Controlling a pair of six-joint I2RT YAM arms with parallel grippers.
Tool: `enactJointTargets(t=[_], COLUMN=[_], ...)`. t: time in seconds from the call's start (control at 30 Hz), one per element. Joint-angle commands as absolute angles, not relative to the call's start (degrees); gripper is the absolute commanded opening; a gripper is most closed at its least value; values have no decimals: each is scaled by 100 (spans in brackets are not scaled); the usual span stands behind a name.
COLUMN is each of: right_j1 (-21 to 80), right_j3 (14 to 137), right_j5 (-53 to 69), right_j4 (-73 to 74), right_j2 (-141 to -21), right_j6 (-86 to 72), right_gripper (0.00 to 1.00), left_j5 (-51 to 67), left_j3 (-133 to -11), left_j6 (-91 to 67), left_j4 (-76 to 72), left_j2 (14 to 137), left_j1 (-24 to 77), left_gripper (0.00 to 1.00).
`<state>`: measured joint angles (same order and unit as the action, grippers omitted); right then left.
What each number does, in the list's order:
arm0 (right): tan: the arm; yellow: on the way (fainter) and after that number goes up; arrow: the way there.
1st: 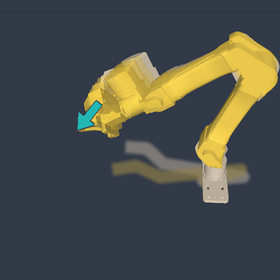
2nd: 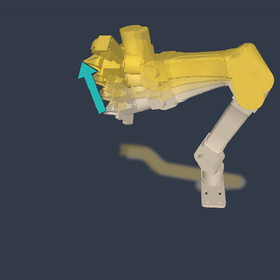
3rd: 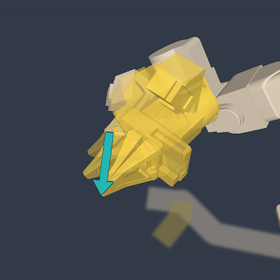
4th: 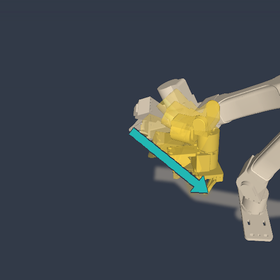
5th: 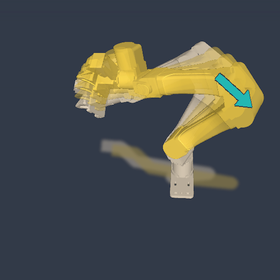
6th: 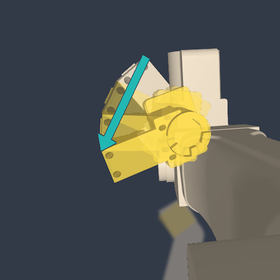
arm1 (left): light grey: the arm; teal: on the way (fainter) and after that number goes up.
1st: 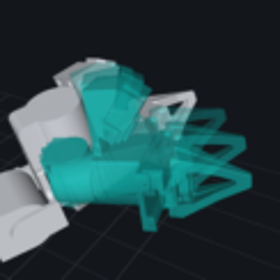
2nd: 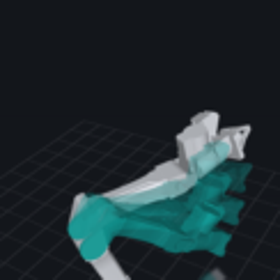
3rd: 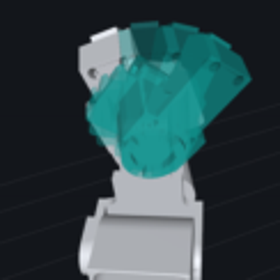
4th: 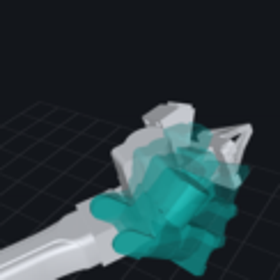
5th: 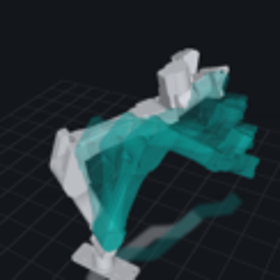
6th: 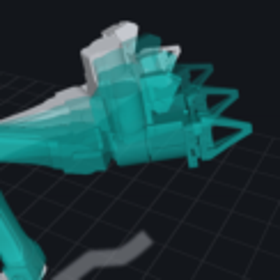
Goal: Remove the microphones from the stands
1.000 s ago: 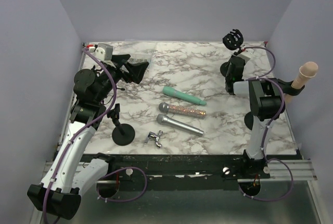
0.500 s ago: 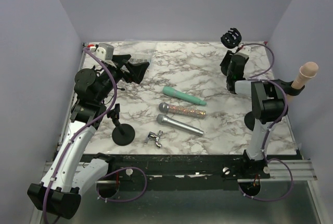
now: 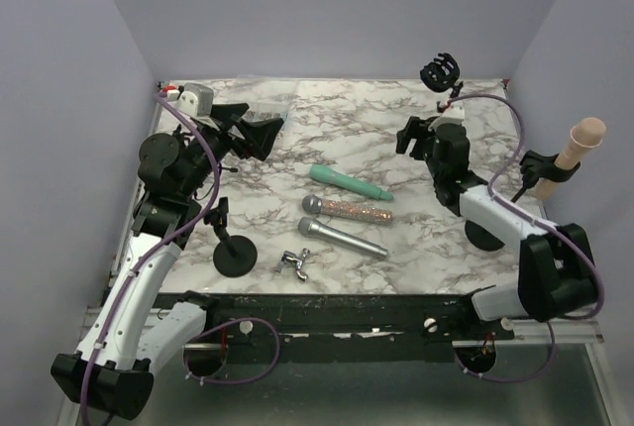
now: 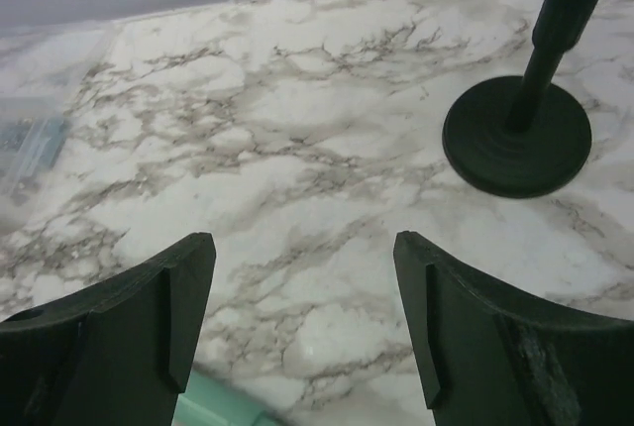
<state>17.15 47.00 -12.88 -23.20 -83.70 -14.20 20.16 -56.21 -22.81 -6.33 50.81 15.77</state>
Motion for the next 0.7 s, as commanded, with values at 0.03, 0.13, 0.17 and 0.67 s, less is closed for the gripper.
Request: enactJointTargets(t=[0.03, 0.13, 0.17, 0.67], right_j1=[1666, 1670, 1670, 1664], right_j3=[4116, 3943, 3921, 4603], right_j5=[-862, -902, -969, -3915], right_j4=[-881, -62, 309, 3696], right_j2=[-6910, -6034, -5773, -3927], right_j6=[-1692, -1828, -1940, -3756], right_gripper=[87, 89, 89, 86], left_j5=[2212, 2232, 2225, 2136], left_j3=[-5563, -5552, -5542, -5480], left_j6=[-2440, -2469, -2461, -2435], left_j4=[-832, -865, -866, -896], left_j2=[4934, 4887, 4872, 4800], left_j1=[1608, 1608, 1611, 1617], left_gripper=[98, 98, 98, 98])
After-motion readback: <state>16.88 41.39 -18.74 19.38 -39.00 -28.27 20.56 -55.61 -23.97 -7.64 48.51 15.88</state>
